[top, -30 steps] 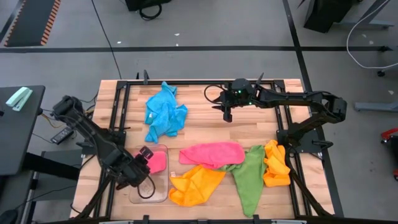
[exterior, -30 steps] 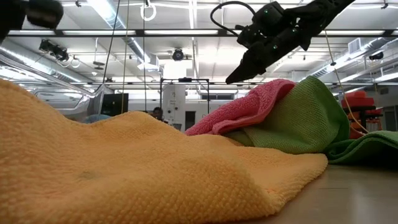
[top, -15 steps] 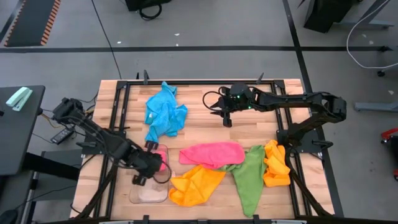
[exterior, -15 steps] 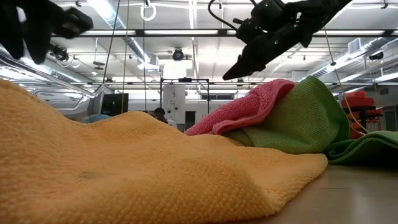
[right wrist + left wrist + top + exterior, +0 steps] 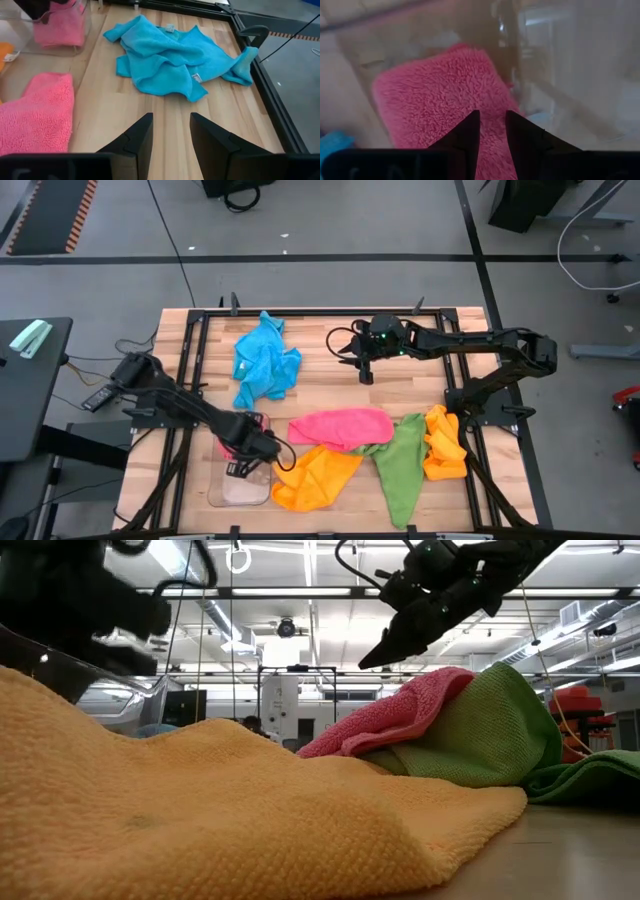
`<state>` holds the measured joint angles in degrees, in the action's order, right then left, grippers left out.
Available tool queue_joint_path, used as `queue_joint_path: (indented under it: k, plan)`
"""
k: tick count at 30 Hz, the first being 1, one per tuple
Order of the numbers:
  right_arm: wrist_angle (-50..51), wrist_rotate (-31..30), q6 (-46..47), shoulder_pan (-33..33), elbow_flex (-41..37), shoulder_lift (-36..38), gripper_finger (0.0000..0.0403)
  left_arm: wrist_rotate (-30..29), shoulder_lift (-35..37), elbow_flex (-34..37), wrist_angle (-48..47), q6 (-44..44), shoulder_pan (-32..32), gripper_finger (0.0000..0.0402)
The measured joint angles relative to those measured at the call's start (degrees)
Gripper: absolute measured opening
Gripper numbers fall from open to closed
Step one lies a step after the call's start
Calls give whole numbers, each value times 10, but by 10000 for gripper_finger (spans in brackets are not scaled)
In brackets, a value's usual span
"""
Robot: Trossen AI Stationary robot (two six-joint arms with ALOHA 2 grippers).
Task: Fold microfiber towels
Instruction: Put the top pink microfiber cloth into the transparent bin
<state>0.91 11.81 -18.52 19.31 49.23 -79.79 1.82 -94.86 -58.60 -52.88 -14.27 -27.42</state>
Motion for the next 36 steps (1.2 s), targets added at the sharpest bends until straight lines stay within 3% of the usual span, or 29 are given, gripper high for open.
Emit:
queue_joint_path:
  k: [7,13,18,24,30,36]
  plan:
    - [-1,0,-1,0,-8,0,138,-4,-40,30,74,46,0,85]
    - [-8,1,-5,-6,-8,0,138,-66,-37,30,130,60,-1,78]
    - [-14,2,-5,-9,-8,0,138,-121,-30,31,129,60,-13,78]
    - [-22,3,-2,-9,-9,0,138,-138,29,32,109,59,-21,61]
    - [-25,3,-1,-9,-9,0,138,-124,112,31,84,37,-15,53]
    - [-29,3,4,-10,-9,0,138,-38,95,-17,-32,49,-9,105]
